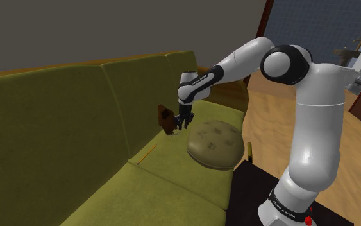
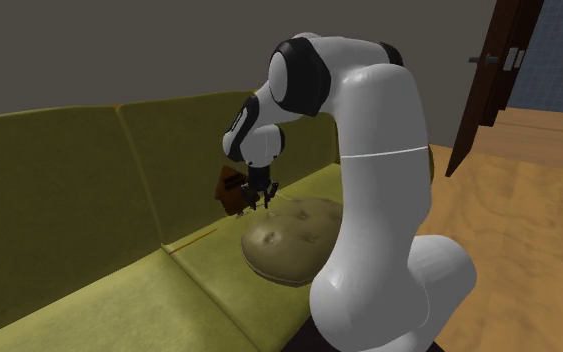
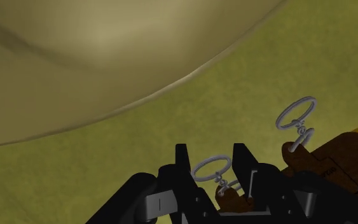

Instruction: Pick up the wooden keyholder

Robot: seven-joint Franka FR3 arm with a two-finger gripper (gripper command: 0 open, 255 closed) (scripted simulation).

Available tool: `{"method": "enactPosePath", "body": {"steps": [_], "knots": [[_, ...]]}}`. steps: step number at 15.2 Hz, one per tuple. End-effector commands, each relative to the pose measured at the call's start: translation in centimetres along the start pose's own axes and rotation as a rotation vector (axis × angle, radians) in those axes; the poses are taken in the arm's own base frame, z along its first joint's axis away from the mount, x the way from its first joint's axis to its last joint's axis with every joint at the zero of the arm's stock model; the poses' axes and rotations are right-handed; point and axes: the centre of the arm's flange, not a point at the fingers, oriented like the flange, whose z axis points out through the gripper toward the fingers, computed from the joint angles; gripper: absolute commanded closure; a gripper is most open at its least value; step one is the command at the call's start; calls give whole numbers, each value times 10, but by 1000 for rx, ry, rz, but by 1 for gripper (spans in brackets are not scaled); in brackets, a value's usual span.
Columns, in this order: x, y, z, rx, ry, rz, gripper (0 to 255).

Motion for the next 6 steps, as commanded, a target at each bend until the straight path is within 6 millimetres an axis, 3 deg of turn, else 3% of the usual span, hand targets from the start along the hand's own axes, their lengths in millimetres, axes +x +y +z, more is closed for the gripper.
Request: {"method": "enactPosePath", "body": {"steps": [1, 6], "knots": [[2, -1, -11, 1, 2, 0, 255], [1, -2, -28, 1, 2, 0, 255]]}}
